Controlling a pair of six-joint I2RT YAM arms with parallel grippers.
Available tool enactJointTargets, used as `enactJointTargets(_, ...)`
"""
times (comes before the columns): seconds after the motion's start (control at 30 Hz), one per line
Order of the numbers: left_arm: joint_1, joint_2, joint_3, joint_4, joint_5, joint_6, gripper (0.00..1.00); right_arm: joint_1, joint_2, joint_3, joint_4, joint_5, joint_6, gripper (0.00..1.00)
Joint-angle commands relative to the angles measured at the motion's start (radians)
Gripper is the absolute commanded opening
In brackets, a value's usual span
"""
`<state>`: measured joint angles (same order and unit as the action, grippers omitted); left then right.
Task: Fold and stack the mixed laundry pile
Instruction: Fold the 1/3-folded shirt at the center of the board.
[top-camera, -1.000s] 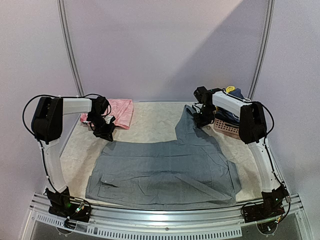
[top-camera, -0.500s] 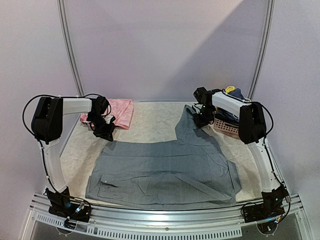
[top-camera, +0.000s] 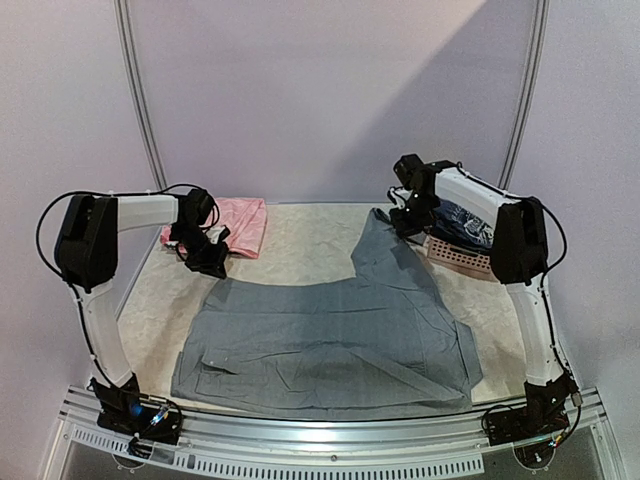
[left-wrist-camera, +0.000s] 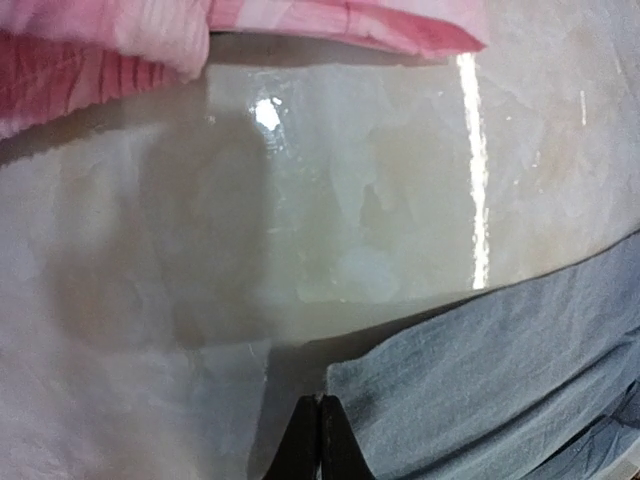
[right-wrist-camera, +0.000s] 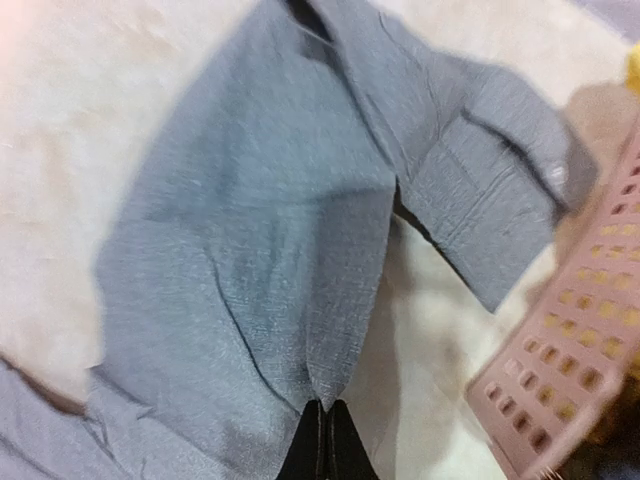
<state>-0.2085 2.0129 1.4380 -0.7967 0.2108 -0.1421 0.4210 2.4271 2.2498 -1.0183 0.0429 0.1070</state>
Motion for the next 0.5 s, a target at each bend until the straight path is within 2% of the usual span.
enactJointTargets(0.0, -0.002, -0.101, -0.039, 0.041, 0.031, 0.014, 0.0, 0.004, -0.172, -0.055, 0.026, -0.023, -0.008, 0.0)
enactJointTargets(0.2, -0.003, -0.196, -0.118, 0.07, 0.041, 0.018, 0.0, 0.018, -0.329, -0.239, 0.08, -0.116, -0.044, 0.0)
enactJointTargets(0.47, -0.003, -0.34, -0.261, 0.138, 0.061, 0.025, 0.0, 0.06, -0.522, -0.471, 0.139, -0.114, -0.096, 0.0)
